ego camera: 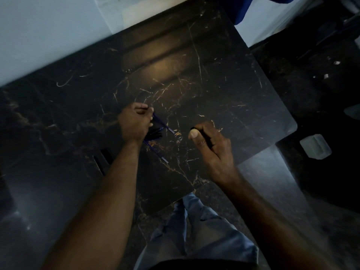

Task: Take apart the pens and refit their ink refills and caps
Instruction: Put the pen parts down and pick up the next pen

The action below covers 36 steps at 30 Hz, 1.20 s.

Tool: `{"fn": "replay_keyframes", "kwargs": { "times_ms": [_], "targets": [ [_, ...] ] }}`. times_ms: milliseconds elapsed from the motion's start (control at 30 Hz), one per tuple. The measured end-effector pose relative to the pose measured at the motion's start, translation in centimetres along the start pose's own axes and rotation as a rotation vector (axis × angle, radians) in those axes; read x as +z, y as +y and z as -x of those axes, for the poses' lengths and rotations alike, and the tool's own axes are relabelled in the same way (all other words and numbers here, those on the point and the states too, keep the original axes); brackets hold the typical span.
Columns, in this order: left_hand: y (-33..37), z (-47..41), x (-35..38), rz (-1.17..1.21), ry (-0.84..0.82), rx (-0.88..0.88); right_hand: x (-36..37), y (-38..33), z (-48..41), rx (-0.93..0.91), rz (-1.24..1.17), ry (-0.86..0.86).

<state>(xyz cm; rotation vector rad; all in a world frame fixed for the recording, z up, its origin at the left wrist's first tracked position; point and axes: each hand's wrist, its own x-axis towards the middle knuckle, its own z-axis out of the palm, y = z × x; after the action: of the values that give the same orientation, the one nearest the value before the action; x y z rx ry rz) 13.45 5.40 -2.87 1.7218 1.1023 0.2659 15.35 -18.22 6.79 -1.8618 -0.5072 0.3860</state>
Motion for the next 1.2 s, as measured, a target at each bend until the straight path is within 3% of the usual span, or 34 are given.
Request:
{"fn": "replay_keyframes", "kwargs": {
  "times_ms": [133,267,367,433,567,1067,1133,1200],
  "targets": [
    [0.5,0.7,-0.2,-0.103,0.045,0.046,-0.1,0.2,0.0,0.006,-0.001,-0.009],
    [1.8,2.5,-2.9,-0.326,0.219,0.026,-0.5,0.5,-0.2,0.019,0.005,-0.021],
    [1.7,6.0,-4.8,-0.601,0.040,-0.164,-0.8,0.6,-0.2,0.019,0.002,-0.027],
    [0.8,7.8,-5.0,-0.664,-0.080,-0.255,-0.7,0.6,-0.4,0.024,-0.010,-0.031],
    [-0.8,8.4,-4.2,-0.661,-0.162,-0.316,-0.4,0.5,-0.9,0.008,-0.024,-0.056],
    [0.0,8.4,-4.6,-0.664,-0.179,-0.381,-1.6,1.3,-2.4,0.018,-0.045,-0.125],
    [1.7,8.5,-5.8,-0.564,-0.160,-0.364,-1.7,1.0,-2.4,0.016,-0.035,-0.144],
    [4.8,8.9,-7.0,-0.200,-0.057,-0.304,-1.6,0.6,-2.4,0.014,-0.048,-0.178]
  ]
}}
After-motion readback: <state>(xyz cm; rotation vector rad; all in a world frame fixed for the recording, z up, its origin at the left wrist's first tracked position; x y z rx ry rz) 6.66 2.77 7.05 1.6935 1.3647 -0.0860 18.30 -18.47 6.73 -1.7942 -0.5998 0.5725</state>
